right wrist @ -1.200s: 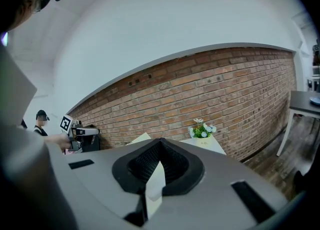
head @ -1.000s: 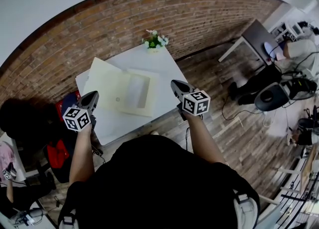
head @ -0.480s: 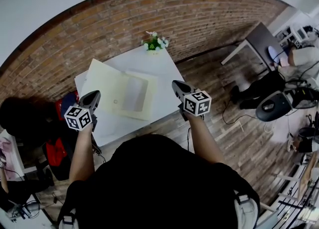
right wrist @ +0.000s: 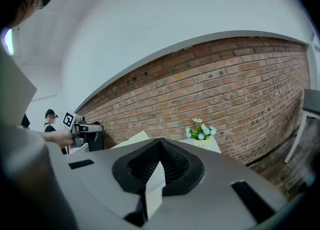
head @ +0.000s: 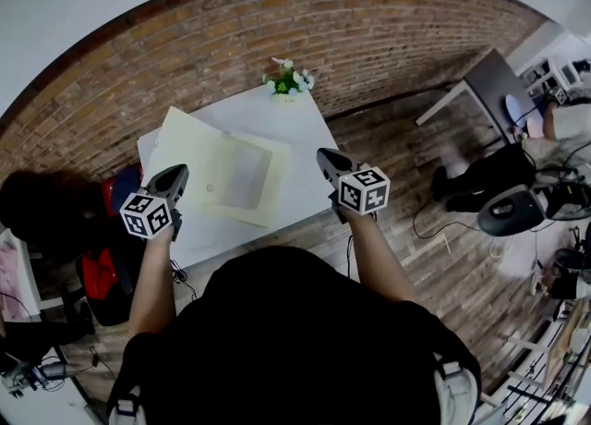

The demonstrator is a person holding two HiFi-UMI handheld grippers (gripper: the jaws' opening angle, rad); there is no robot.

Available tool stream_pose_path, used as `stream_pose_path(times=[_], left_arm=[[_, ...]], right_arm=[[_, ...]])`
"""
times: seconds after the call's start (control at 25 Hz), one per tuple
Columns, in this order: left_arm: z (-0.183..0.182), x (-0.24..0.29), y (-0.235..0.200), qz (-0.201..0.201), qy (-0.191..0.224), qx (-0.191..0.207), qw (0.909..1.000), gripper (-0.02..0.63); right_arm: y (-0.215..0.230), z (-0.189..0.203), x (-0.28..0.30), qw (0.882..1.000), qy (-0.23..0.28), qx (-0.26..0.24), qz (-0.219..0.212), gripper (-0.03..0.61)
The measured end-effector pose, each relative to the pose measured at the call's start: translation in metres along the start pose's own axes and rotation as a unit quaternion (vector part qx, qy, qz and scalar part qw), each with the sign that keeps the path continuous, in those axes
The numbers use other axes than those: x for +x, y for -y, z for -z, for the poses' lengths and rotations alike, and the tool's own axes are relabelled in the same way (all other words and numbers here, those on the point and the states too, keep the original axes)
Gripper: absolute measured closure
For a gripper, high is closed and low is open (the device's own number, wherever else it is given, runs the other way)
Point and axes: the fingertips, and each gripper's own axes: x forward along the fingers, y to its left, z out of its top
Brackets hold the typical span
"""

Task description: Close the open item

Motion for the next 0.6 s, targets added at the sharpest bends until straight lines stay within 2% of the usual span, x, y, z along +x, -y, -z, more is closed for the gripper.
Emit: stream_pose_path(times=[0.6], left_arm=[[0.012,0.002,0.01,-0.011,-0.002,-0.007,0.9999,0.603]], right_arm=[[0.007,0.004,-0.005,0.999,-0.014,-0.026,-0.017,0.557]])
